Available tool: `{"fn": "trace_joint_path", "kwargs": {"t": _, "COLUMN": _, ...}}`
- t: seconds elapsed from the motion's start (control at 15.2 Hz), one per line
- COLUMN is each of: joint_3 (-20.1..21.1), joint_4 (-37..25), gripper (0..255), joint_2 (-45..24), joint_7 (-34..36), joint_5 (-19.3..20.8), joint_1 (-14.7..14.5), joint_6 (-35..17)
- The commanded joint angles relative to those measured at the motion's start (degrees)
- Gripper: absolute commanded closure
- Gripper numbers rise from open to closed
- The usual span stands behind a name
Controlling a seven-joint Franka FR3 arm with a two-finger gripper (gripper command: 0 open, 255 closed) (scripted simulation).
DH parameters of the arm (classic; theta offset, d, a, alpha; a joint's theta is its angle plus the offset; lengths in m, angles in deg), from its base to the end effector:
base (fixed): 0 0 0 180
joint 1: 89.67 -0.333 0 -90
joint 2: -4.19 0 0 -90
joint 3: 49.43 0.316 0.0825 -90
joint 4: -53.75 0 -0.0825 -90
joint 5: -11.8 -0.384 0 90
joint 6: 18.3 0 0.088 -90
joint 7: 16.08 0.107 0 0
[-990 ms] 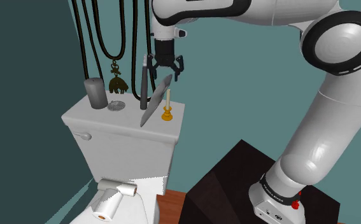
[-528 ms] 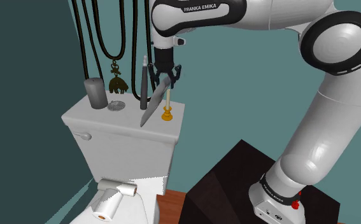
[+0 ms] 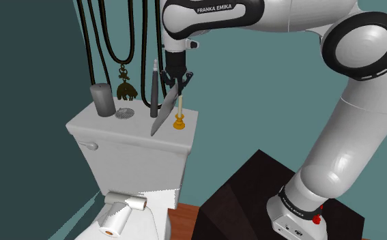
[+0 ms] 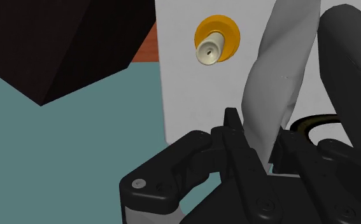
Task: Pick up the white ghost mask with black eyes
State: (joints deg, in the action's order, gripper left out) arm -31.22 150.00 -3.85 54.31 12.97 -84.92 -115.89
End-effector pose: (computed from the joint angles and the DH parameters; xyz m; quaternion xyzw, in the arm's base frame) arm 0.5784 0.1269 0.5069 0.8785 -0.4744 -0.0488 0.0278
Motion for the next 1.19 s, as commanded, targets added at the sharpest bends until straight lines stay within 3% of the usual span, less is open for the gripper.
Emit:
{"fn": "trace_joint_path", "kwargs": {"t": 0.0, "joint_3": 0.0, "joint_4": 0.1, "gripper": 255, "joint_2": 0.1, "joint_7": -0.1, "joint_5": -0.1, "joint_1": 0.0, "joint_6": 0.1}}
{"fn": "trace_joint_path", "kwargs": {"t": 1.12, "joint_3": 0.2, "joint_4": -13.1, "gripper": 255, "joint_2": -1.1, "joint_7": 0.3, "joint_5": 0.3, "joint_1": -0.4, "joint_6": 12.2}}
